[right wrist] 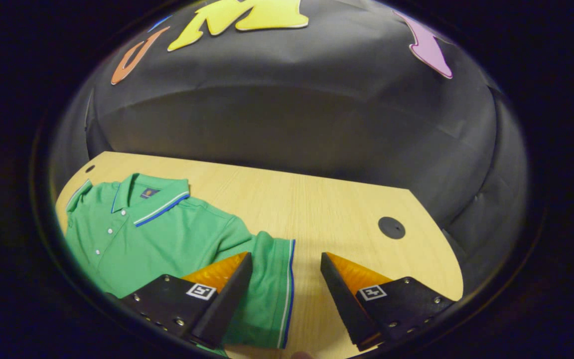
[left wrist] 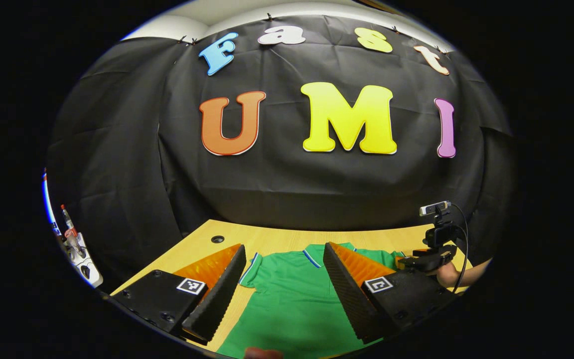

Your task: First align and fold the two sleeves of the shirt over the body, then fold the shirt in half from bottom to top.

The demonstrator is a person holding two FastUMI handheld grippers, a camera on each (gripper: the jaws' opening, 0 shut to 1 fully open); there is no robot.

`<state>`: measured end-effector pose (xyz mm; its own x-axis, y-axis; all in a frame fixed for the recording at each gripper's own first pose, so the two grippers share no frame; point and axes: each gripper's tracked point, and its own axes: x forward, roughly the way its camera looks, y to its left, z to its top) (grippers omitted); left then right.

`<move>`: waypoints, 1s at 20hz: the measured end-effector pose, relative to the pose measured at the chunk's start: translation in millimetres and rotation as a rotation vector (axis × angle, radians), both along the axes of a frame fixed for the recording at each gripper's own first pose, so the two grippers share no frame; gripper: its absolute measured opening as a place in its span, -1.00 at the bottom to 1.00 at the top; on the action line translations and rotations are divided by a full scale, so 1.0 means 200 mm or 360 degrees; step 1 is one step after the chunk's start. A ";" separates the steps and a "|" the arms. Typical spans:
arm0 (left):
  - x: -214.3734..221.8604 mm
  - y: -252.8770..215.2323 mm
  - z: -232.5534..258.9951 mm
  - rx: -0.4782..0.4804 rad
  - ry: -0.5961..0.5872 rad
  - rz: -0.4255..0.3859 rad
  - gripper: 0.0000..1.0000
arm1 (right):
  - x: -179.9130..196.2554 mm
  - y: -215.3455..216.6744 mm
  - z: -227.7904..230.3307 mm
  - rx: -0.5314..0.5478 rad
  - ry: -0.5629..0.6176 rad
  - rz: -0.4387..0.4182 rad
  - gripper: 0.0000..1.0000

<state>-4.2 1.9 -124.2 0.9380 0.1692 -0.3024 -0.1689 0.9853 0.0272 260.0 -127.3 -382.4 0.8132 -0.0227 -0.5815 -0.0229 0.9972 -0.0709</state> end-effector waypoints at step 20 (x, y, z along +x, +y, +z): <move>0.05 0.07 -0.03 -0.0009 -0.0007 -0.0027 0.99 | -0.01 0.16 0.24 0.0120 -0.0041 0.0062 -0.99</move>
